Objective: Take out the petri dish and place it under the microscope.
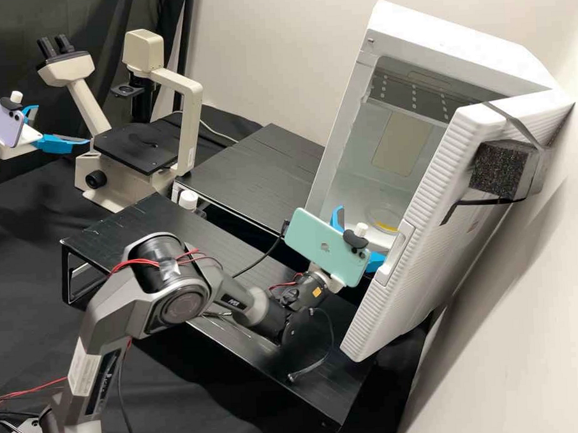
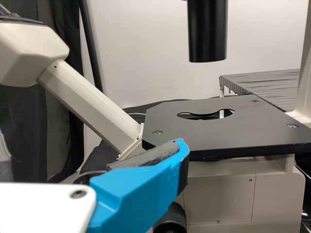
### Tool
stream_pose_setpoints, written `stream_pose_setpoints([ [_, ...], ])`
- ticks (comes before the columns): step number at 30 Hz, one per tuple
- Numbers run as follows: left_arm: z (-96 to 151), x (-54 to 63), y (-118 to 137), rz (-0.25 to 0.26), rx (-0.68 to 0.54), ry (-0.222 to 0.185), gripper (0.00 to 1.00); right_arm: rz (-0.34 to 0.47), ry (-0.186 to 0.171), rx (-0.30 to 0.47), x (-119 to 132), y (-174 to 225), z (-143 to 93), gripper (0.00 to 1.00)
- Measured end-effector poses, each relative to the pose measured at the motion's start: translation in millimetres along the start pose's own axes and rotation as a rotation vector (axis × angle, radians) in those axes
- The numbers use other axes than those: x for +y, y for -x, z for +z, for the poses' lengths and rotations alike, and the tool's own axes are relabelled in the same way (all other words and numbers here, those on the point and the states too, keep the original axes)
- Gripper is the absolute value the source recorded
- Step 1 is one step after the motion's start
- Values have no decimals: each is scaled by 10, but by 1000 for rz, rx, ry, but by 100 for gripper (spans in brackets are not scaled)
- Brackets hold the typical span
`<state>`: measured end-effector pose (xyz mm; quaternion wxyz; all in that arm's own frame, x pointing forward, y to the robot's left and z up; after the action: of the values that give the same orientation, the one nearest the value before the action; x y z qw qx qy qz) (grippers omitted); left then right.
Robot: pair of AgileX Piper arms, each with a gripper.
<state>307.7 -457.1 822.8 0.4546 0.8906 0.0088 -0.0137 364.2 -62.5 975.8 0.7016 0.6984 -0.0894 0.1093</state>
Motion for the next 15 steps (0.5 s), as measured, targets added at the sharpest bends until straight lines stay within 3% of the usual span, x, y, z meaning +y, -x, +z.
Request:
stream_pose_setpoints([
  [5,0,0,0,0,0,0,100,-58,-24,-12,26,-290,77,100],
  [15,0,0,0,0,0,0,100,-105,0,-42,165,-691,113,100],
])
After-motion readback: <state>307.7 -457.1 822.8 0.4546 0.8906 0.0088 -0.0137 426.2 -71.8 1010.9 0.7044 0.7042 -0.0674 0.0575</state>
